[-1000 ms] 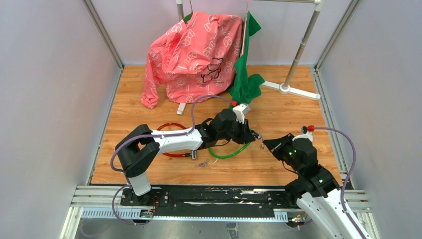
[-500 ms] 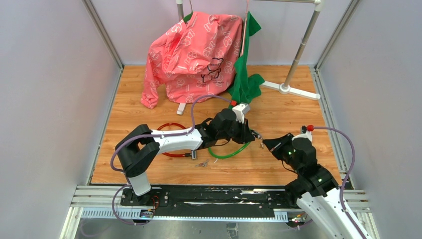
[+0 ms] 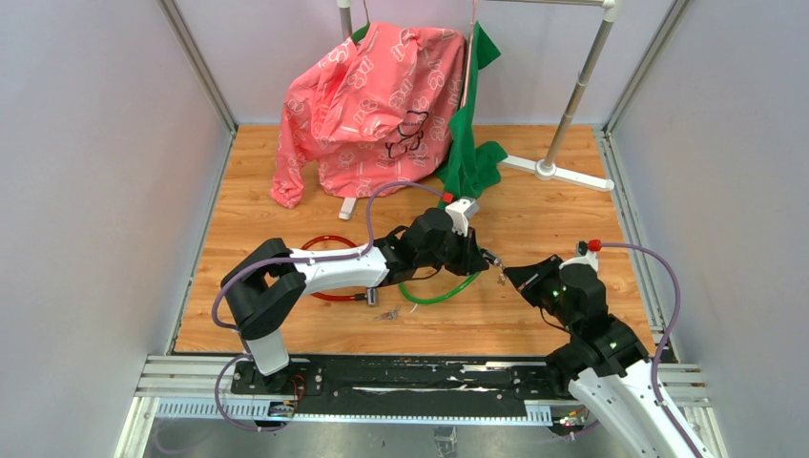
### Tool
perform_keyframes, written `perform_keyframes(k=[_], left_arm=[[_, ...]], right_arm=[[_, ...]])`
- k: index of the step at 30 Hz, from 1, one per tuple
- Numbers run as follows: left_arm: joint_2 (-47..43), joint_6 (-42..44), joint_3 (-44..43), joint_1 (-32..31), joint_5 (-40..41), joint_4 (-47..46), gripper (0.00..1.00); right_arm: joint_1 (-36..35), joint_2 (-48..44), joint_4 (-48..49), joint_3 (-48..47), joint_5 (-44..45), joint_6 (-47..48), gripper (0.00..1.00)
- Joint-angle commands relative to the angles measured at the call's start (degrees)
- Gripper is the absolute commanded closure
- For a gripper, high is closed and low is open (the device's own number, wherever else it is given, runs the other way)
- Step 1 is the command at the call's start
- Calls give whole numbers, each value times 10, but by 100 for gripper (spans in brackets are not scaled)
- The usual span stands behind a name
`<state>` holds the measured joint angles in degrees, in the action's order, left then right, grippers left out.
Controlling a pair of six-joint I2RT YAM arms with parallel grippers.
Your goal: Unlock with the key
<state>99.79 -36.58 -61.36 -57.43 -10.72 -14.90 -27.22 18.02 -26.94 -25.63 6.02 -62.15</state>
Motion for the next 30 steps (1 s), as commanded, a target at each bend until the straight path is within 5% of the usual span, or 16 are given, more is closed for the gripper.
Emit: perform_keyframes(k=[1,30], left_arm=[[-12,-7,-6,0,-8,-33,100],[-6,-8,-9,0,-3,-33,100]], right_arm=[[7,4,-4,12,0,-1,100],[7,11,-14,0,-7,22,100]])
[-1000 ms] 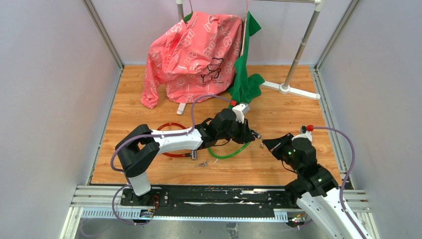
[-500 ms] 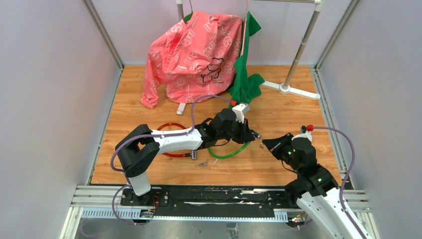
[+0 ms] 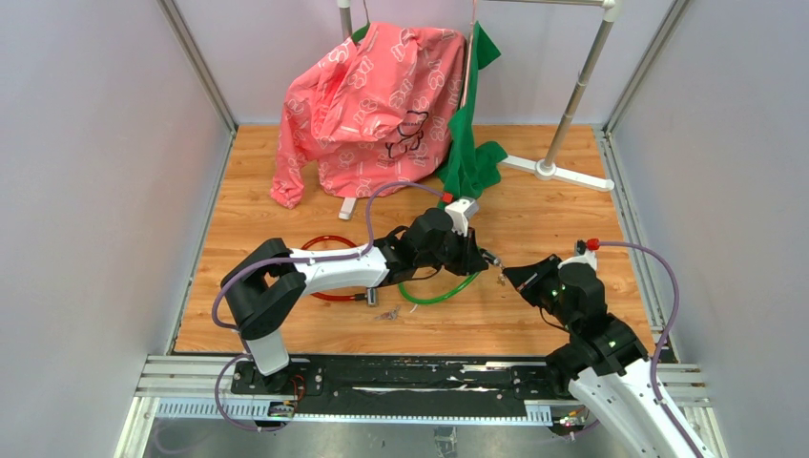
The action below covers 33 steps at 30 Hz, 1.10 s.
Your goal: Unlock with the key
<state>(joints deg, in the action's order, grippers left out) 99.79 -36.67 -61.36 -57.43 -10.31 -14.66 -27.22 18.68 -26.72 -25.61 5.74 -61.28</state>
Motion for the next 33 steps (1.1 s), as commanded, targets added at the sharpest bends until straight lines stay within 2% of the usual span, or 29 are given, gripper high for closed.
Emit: perform_keyframes(k=[1,14,33], left_arm=[[-6,-7,-9,0,-8,-35,100],[-1,-9,-10,-1,-2,-35,100],[-2,-6,-11,0,-8,-35,100]], right_arm=[[7,4,-16,0,-5,14,100],[7,-7,-38,-9,0,15,100],[7,-10,-12,-3,3,15,100]])
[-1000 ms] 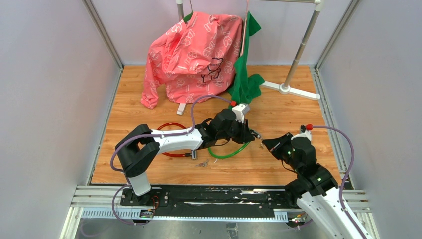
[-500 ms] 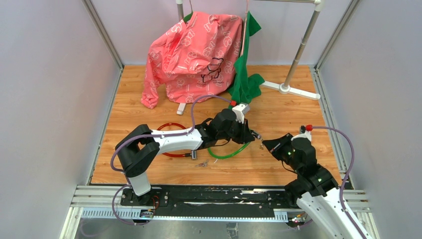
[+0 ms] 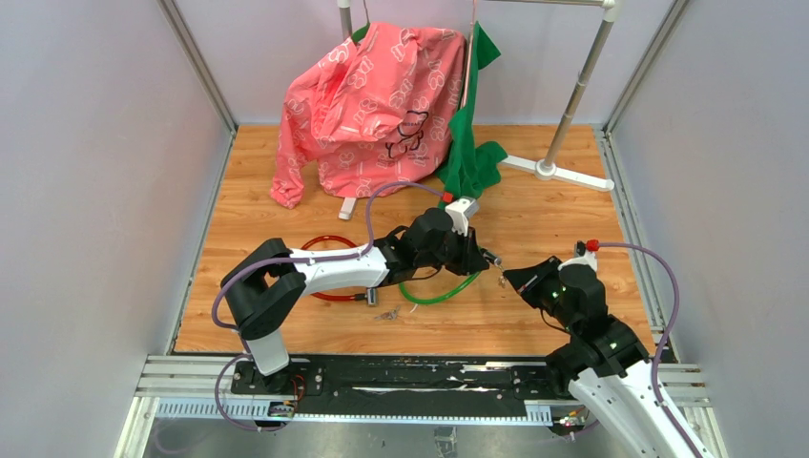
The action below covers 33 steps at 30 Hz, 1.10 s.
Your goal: Unlock with the key
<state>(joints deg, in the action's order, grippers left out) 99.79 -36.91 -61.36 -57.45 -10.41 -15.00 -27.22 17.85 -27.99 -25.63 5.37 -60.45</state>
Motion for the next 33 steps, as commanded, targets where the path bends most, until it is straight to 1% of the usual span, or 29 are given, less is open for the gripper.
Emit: perform_keyframes(k=[1,20,33], left_arm=[[-2,-4,-11,1,-7,-32,100],[0,-2,-10,1,2,-32,100],[3,-5,-11,1,-5,-32,100]], right_arm=[[7,-1,4,-3,7,8,100],[7,-12,-1,-15,5,17,100],[7,-10,15,-8,1,15,100]])
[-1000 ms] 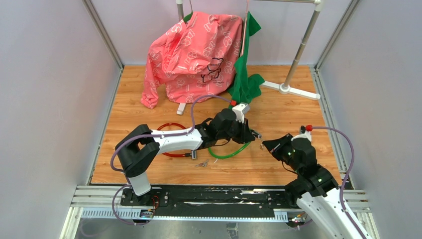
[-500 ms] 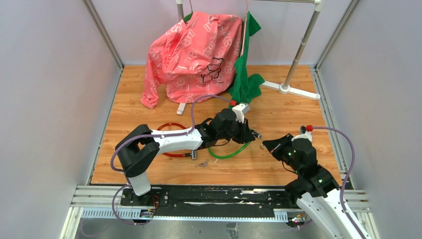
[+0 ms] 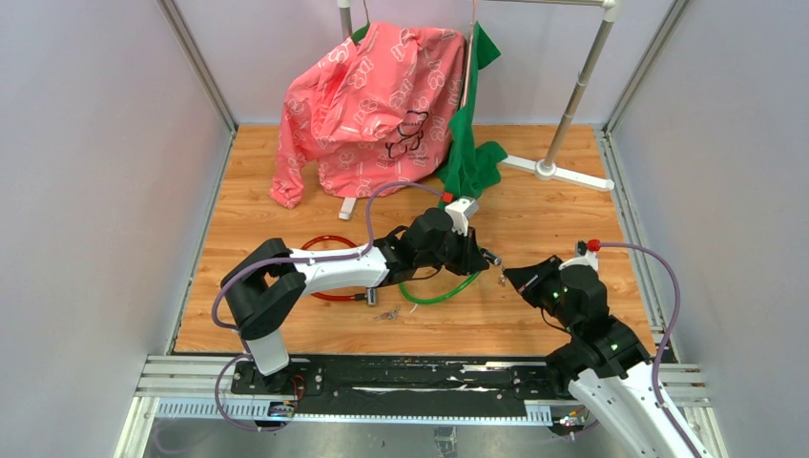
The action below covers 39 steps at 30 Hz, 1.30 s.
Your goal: Unlock with the key
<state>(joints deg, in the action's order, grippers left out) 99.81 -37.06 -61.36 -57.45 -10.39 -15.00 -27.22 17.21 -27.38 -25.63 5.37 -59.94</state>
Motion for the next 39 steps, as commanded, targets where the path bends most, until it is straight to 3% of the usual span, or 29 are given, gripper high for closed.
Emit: perform_keyframes(k=[1,39], left_arm=[[4,-4,-12,1,-6,-32,100],[-4,-9,-7,-1,-20,-48,100]], right_arm=[[7,-5,9,-8,1,10,100],[7,18,3,7,16,-26,100]])
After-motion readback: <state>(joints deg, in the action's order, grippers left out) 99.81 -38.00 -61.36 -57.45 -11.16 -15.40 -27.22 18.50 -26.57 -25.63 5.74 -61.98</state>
